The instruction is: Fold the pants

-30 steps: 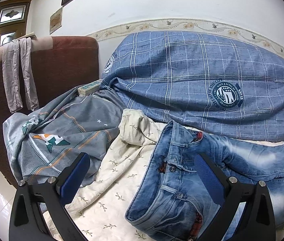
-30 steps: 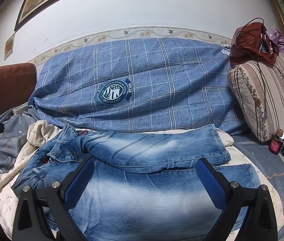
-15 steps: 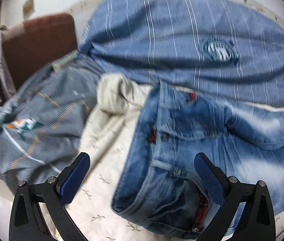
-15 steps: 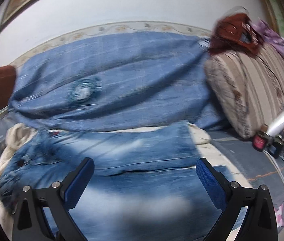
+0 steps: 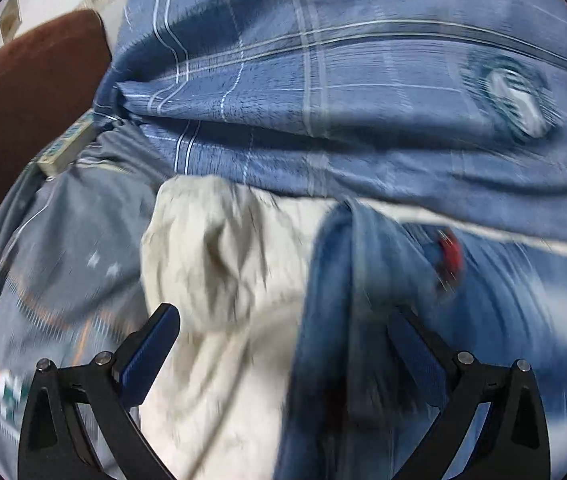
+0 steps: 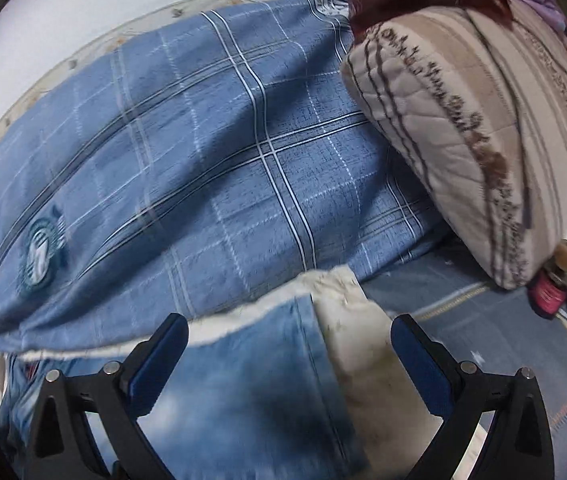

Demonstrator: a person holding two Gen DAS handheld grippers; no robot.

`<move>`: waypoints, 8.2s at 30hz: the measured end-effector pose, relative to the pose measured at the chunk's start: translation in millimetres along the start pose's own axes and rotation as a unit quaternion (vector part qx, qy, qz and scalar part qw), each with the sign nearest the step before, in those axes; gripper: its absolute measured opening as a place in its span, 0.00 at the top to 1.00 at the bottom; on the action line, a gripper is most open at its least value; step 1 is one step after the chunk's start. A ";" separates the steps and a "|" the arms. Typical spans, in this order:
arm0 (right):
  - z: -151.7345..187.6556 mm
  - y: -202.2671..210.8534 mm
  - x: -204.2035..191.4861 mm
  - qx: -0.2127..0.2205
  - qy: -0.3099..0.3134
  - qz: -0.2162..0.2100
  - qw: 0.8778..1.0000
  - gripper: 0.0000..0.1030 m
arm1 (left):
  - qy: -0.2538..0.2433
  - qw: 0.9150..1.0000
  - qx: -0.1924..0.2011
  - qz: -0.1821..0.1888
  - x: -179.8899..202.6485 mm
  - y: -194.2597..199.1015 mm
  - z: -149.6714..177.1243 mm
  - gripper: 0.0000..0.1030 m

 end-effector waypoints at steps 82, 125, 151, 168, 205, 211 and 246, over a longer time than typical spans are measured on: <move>110.7 69.5 74.3 -0.113 0.003 -0.058 0.992 0.39 | -0.046 0.987 0.098 0.119 67.3 161.7 168.8 0.50; 223.3 141.4 -37.7 -0.140 0.178 -0.088 0.970 0.85 | -0.155 0.977 0.027 0.143 155.0 99.7 220.1 0.31; 263.0 178.2 -140.3 -0.121 0.251 -0.180 0.943 0.84 | -0.070 0.984 0.098 0.129 81.4 128.4 198.7 0.30; 333.4 202.6 -181.3 -0.161 0.369 -0.212 0.891 0.84 | -0.058 0.996 -0.019 0.062 34.5 81.9 233.9 0.28; 192.8 72.2 -265.2 -0.149 0.209 -0.182 0.949 0.71 | -0.012 0.996 -0.004 0.090 43.7 85.7 213.3 0.27; 181.3 88.9 -229.6 -0.138 0.205 -0.174 0.953 0.71 | -0.030 0.994 0.062 0.086 54.2 115.1 197.8 0.27; 172.4 155.5 -85.4 -0.087 0.147 -0.151 0.974 0.71 | -0.099 0.986 0.083 0.104 129.0 114.1 198.2 0.23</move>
Point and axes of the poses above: each gripper's, at about its wrist camera, not at the fingertips, and y roughly against the way its jaws point, x to its right, z to its underside, the point moved 10 cm from there along -y, roughly the way its jaws point, and after that the axes turned 10 degrees about z, right-handed, at the moved point
